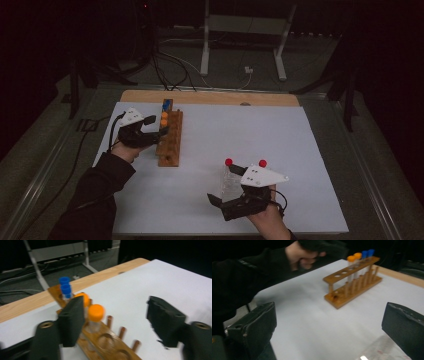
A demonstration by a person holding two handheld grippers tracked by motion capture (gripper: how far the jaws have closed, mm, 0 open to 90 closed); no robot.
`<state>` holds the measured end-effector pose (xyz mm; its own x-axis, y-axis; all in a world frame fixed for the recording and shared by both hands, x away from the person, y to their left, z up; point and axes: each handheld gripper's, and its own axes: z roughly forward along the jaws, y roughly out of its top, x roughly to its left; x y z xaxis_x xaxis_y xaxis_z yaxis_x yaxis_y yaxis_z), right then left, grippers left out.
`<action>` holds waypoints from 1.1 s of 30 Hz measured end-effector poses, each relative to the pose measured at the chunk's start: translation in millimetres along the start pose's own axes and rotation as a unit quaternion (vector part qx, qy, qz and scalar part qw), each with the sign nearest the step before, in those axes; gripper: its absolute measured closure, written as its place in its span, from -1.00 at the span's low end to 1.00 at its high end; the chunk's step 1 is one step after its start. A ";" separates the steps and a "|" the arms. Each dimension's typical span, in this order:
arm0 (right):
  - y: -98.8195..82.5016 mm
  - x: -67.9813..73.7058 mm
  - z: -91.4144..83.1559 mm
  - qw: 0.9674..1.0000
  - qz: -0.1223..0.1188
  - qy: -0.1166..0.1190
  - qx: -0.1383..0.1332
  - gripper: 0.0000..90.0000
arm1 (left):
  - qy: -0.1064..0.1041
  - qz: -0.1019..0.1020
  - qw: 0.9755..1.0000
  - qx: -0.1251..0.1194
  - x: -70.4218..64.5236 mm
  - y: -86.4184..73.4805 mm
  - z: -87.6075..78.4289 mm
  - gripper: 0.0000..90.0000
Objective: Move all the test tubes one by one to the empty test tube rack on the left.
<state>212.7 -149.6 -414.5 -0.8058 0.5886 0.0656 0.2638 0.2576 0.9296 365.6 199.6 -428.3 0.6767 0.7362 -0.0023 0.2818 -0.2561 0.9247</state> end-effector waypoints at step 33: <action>-57.6 -91.2 -47.6 0.973 0.101 -0.191 0.086 -0.25 | -0.106 0.032 0.994 0.004 -80.3 -41.7 -65.0 -0.96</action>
<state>245.7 -254.6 -456.7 -0.4819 0.8733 0.0707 0.5078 0.2126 0.8348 255.4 191.8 -441.9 0.8217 0.5694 -0.0250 0.2389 -0.3042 0.9222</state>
